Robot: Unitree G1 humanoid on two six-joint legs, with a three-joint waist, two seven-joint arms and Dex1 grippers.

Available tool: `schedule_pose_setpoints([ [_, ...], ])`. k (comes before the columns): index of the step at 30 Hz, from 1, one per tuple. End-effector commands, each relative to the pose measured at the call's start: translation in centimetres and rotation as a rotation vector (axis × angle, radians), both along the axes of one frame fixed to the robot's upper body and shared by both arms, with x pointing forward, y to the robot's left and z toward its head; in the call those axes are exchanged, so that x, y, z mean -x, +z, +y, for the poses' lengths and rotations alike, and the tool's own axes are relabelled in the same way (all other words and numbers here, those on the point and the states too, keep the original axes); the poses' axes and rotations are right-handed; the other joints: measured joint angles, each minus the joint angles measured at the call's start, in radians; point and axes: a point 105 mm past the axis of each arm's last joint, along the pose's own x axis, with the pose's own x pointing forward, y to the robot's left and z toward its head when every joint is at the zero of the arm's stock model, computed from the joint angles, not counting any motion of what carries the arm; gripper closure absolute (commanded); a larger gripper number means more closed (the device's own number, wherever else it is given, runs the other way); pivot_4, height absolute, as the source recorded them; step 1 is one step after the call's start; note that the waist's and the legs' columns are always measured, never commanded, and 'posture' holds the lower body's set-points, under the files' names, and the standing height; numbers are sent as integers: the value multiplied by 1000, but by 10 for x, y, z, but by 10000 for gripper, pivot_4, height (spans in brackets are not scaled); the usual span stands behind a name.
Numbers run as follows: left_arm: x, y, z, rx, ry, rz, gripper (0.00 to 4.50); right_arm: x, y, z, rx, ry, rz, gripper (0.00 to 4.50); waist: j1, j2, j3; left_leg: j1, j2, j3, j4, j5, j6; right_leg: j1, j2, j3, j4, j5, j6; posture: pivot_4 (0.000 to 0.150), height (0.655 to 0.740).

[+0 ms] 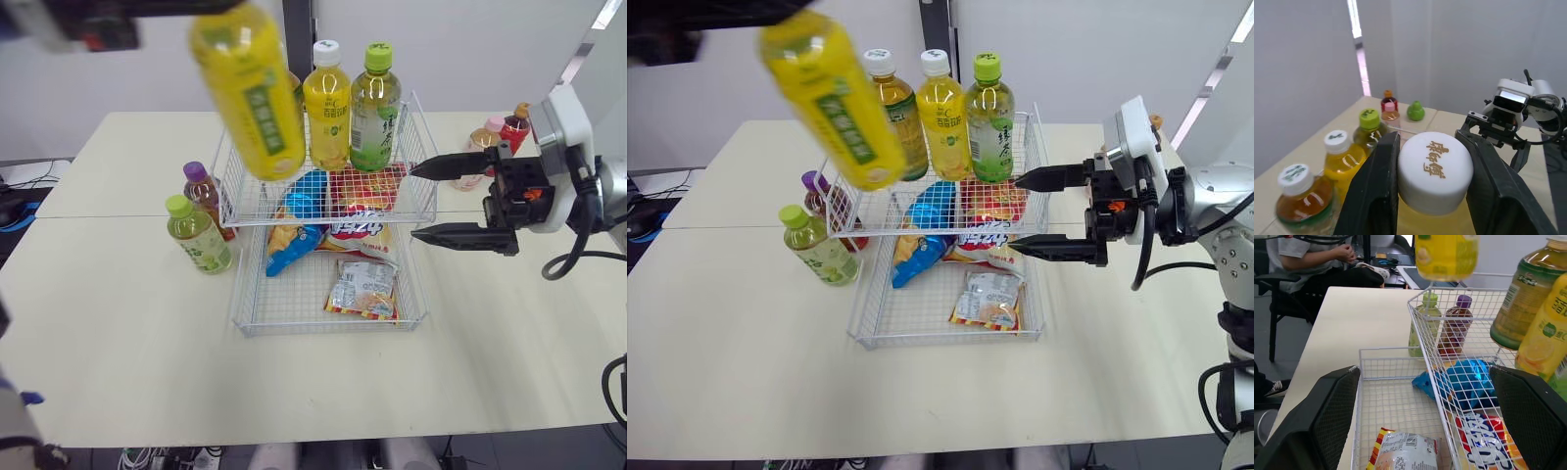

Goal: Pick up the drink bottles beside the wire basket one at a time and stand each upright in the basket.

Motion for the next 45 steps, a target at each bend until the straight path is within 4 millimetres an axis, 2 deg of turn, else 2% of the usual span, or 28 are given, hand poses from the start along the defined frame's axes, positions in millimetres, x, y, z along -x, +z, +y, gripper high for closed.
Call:
schedule_pose_setpoints([
  [1,-7,11,-11,1,-9,-63,31150,7,12,-3,-14,-17,-50,0,-8,1,0,0,1,0,-1,0,0,-1,0,1,0,0,0,1500,7400],
  [10,-44,-31,-56,-97,-43,-89,31150,7,13,-13,-28,-98,-72,0,-20,2,1,-11,1,-1,1,2,-3,-15,0,4,3,0,-1,1500,7400],
  [20,-68,-52,-68,-100,-37,-28,31150,4,16,-19,-41,-150,-95,0,-14,2,1,-13,0,-2,2,2,-3,-15,-1,3,3,0,-1,1500,7400],
  [26,-75,-46,-68,-57,-41,11,31150,4,16,-18,-42,-153,-94,0,-9,2,1,-13,0,-2,4,2,-3,-15,0,2,4,0,-1,1500,7400],
  [27,-76,-44,-68,-47,-43,10,23875,4,16,-18,-43,-153,-95,0,-9,2,1,-13,0,-2,4,2,-3,-15,0,2,4,0,0,1500,7400],
  [35,-54,-25,-66,-31,-151,-16,903,6,16,-18,-42,-158,-96,0,-10,2,1,-13,0,-3,4,2,-3,-15,0,2,4,0,0,1500,7400],
  [41,-33,-17,-55,-25,-183,-35,157,7,17,-18,-38,-161,-97,0,-12,2,1,-13,0,-3,5,2,-3,-15,0,2,5,0,0,1500,7400],
  [45,-6,-12,-29,-39,-175,-58,157,8,17,-17,-33,-154,-100,0,-20,2,1,-13,1,-3,5,2,-3,-15,0,3,5,0,0,1500,7400],
])
